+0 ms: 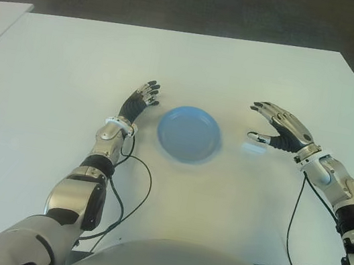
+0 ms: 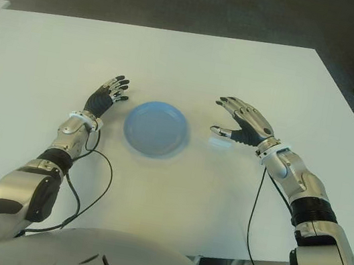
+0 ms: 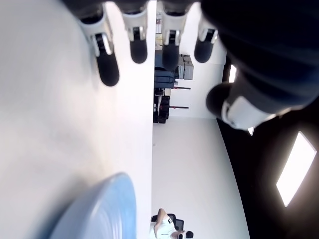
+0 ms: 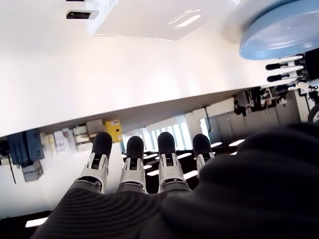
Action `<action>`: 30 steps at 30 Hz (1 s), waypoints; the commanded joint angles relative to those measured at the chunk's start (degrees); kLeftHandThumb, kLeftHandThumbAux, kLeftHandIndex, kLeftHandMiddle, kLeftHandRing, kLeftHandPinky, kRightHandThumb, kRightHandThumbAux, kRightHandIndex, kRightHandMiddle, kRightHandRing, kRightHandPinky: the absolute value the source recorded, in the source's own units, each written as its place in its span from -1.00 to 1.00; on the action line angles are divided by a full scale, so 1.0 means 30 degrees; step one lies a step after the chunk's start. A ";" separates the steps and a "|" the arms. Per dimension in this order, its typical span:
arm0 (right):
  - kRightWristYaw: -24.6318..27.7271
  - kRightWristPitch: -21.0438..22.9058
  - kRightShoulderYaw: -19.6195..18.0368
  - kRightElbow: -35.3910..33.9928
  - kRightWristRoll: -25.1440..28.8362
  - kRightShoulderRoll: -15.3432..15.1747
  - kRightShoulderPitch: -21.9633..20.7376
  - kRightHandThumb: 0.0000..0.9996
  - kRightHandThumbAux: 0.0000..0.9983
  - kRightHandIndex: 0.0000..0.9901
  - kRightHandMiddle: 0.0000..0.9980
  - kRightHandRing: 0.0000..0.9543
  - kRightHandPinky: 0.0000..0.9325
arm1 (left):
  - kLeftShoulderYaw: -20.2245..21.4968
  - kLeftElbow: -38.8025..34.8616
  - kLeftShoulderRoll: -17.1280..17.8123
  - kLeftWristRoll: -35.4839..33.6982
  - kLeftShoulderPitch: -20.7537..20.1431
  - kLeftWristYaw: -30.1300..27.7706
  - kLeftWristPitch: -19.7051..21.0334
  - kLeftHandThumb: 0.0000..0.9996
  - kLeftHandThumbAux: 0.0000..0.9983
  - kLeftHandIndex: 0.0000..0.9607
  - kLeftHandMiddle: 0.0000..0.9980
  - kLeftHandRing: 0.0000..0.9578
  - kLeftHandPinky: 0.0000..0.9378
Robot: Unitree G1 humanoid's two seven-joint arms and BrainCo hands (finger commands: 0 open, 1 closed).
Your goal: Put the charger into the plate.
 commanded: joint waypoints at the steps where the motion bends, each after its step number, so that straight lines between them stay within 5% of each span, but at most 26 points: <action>1: 0.0293 0.0137 -0.0065 0.0408 -0.0194 0.0080 -0.0240 -0.45 -0.75 -1.00 -1.00 -1.00 -1.00 | -0.0200 0.0609 0.0110 0.0358 0.0509 -0.0268 0.0800 -1.00 0.11 -0.76 -0.76 -0.82 -0.87; 15: -0.0693 -0.0447 0.1120 0.4181 -0.1566 0.0450 -0.1477 -0.40 -0.75 -1.00 -1.00 -1.00 -1.00 | -0.0130 0.0518 0.0237 0.0284 0.0502 -0.0518 0.0959 -1.00 0.12 -0.80 -0.78 -0.83 -0.87; 30: -0.3791 0.0005 0.3329 0.7174 -0.3973 0.1165 -0.2129 -0.41 -0.75 -1.00 -1.00 -1.00 -1.00 | 0.0065 0.0515 0.0411 0.0059 0.0518 -0.0820 0.1115 -1.00 0.14 -0.77 -0.76 -0.79 -0.81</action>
